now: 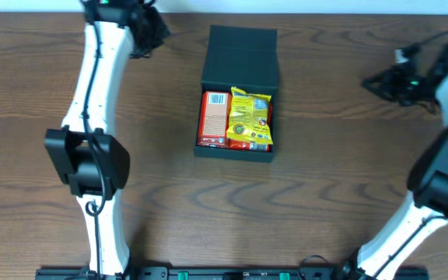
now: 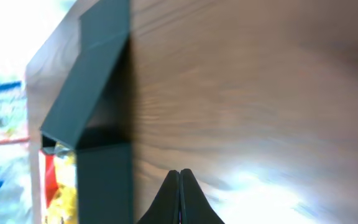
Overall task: Pack container
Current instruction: 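Withdraw the left arm and bring both grippers to the lid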
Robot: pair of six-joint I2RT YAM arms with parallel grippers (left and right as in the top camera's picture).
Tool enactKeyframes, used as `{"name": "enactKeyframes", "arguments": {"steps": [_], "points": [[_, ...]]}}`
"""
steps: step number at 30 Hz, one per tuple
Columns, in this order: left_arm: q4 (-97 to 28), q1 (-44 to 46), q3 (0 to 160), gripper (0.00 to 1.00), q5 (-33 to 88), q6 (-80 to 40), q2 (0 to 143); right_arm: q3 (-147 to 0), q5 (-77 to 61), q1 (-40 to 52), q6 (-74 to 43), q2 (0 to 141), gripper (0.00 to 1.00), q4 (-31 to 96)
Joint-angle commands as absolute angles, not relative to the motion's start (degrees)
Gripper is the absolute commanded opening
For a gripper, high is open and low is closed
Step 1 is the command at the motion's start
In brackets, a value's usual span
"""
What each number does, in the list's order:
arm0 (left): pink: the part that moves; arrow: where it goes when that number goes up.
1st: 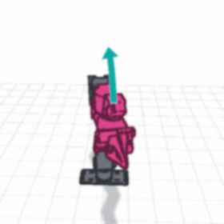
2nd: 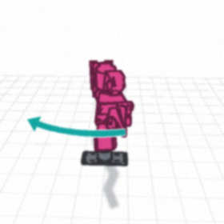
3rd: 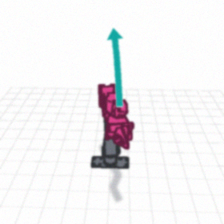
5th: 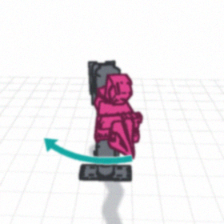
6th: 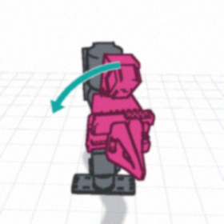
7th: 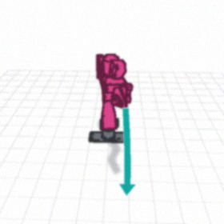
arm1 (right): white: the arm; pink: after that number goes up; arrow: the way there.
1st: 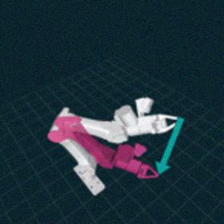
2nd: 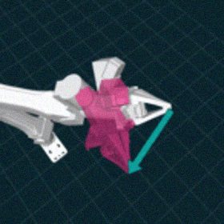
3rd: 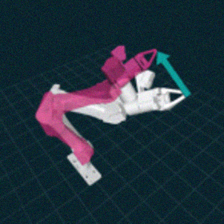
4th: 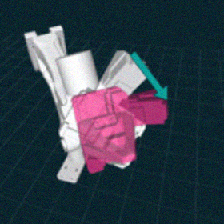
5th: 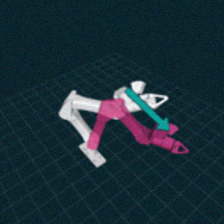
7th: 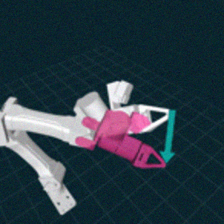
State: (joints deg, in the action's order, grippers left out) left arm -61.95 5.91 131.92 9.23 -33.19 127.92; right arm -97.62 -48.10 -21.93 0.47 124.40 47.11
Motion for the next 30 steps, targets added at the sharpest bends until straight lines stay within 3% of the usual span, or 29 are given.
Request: {"name": "enactKeyframes", "arguments": {"steps": [1, 6, 15, 30], "points": [[-62.78, 6.55, 132.86, 0.06, 14.63, -32.97, 131.7, -97.65, -52.95, -15.49, -2.2, 124.53, 0.02, 44.07], [-63.0, 6.79, 132.84, 0.06, 16.25, -33.69, 136.05, -97.65, -49.82, -8.51, -8.86, 126.48, 0.01, 35.86], [-56.21, 7.44, 132.84, 0.06, 28.18, -36.49, 144.18, -97.65, -50.37, -5.32, -17.19, 132.42, 0.02, 31.86], [-51.53, 8.91, 132.84, 0.06, 34.52, -41.41, 148.94, -97.65, -62.85, -0.23, -27.49, 140.77, 0.02, 18.96]]}}
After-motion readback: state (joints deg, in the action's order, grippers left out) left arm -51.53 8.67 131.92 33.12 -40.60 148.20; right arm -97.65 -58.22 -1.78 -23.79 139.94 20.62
